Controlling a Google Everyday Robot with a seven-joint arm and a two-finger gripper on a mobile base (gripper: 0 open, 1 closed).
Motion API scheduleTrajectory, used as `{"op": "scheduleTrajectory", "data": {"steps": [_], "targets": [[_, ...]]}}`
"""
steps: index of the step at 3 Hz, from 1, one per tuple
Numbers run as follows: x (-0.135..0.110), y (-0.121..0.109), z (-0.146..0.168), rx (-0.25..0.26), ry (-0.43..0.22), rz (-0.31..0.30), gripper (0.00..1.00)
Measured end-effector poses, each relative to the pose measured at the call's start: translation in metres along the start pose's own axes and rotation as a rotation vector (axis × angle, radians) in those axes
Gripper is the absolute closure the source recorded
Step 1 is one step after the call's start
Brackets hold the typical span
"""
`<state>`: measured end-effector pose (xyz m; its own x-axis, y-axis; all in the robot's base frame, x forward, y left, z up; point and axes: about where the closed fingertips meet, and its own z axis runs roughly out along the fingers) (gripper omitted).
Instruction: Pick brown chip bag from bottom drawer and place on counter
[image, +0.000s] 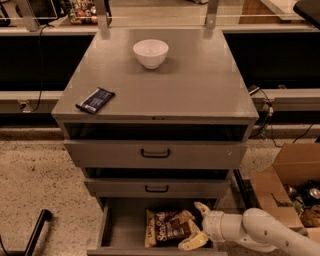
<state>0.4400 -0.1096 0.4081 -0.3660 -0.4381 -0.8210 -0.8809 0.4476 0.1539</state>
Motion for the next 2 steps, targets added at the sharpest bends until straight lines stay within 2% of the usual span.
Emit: {"op": "scheduleTrajectory", "data": {"steps": [1, 2], "targets": [[0.002, 0.004, 0.004, -0.012, 0.005, 0.005, 0.0], [0.024, -0.014, 0.015, 0.005, 0.036, 0.021, 0.0]]}}
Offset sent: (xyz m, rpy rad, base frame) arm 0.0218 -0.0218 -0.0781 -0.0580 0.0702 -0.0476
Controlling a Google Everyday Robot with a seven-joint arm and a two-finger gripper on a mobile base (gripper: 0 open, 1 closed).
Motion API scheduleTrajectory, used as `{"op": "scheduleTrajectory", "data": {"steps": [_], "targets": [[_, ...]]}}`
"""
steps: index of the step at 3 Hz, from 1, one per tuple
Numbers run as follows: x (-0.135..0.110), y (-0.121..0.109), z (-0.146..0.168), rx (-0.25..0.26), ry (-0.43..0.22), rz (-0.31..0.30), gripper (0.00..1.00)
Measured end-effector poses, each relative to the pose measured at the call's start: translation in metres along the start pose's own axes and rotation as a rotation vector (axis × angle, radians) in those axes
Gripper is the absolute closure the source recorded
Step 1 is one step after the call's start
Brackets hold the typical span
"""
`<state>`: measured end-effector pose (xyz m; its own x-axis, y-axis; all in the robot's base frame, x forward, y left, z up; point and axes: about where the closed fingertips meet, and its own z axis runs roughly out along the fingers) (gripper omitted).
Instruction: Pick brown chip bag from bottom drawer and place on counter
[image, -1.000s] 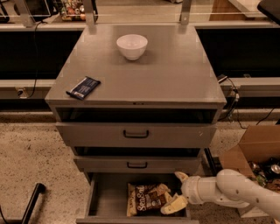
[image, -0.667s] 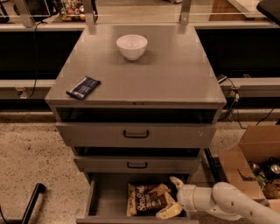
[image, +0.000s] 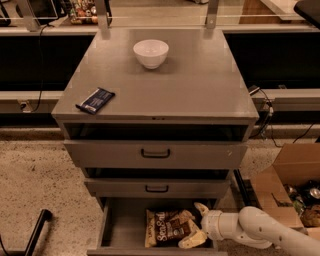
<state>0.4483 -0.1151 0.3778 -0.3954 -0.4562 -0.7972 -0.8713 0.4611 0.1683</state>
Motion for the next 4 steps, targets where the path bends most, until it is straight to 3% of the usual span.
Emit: {"op": "scheduleTrajectory", "data": {"steps": [2, 4], "targets": [[0.068, -0.028, 0.033, 0.059, 0.048, 0.02, 0.0], [0.099, -0.057, 0.076, 0.101, 0.075, 0.008, 0.0]]}}
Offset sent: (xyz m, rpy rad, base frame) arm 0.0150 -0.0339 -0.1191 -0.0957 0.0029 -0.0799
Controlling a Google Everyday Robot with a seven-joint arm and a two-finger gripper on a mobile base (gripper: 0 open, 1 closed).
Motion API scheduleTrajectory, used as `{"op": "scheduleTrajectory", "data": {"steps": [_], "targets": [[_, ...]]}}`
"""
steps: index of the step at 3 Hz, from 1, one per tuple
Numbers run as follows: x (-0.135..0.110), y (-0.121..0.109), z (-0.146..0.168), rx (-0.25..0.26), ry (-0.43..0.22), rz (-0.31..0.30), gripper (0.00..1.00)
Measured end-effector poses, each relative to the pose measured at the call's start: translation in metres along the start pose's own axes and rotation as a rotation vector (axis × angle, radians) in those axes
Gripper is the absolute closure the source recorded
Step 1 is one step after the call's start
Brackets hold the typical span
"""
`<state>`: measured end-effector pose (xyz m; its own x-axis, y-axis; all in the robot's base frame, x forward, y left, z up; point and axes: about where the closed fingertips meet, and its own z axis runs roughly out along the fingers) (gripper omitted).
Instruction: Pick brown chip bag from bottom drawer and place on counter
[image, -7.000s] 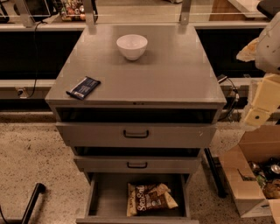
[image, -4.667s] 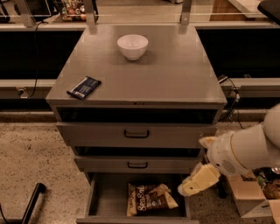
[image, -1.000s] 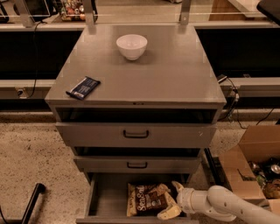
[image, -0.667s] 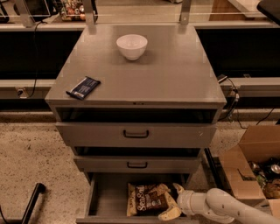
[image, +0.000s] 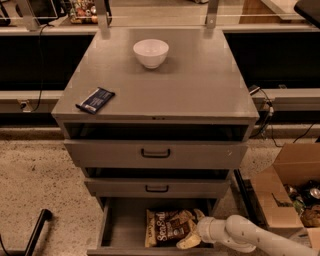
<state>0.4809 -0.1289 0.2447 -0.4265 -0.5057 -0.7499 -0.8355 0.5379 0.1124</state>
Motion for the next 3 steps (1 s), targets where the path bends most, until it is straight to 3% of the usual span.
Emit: {"op": "scheduleTrajectory", "data": {"steps": [1, 2, 3], "targets": [[0.01, -0.018, 0.021, 0.042, -0.013, 0.014, 0.0], [0.024, -0.028, 0.035, 0.069, -0.011, 0.034, 0.18], [0.025, -0.036, 0.036, 0.073, -0.081, 0.069, 0.41]]}}
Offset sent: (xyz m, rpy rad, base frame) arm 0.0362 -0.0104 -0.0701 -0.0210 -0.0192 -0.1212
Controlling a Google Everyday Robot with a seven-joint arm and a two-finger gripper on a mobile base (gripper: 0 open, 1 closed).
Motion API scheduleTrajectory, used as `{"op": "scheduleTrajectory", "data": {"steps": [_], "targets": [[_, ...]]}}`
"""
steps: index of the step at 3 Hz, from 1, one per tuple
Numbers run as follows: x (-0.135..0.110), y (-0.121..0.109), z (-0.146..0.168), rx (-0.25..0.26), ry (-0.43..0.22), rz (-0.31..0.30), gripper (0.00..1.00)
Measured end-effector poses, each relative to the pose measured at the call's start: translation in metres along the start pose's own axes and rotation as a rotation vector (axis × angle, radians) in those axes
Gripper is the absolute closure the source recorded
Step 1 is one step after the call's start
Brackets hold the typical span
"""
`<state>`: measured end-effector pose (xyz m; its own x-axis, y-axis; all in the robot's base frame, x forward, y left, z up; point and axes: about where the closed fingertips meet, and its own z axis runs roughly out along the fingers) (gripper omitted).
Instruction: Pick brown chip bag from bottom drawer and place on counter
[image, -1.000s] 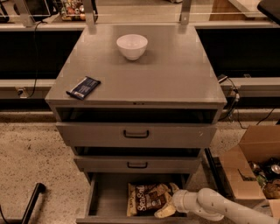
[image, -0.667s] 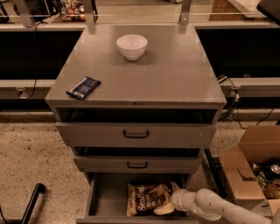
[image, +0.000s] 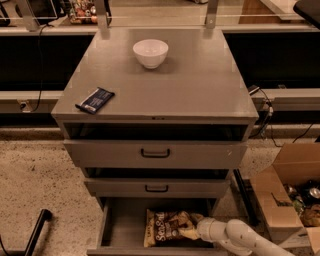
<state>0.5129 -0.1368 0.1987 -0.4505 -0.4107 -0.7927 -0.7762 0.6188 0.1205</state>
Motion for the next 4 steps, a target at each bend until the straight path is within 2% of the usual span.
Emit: {"op": "scheduleTrajectory", "data": {"steps": [1, 2, 3, 4], "targets": [[-0.019, 0.011, -0.014, -0.064, -0.106, 0.012, 0.65], [-0.043, 0.022, -0.029, -0.112, -0.184, -0.006, 0.88], [-0.079, 0.034, -0.056, -0.159, -0.267, -0.04, 1.0], [-0.129, 0.05, -0.108, -0.173, -0.342, -0.135, 1.0]]}}
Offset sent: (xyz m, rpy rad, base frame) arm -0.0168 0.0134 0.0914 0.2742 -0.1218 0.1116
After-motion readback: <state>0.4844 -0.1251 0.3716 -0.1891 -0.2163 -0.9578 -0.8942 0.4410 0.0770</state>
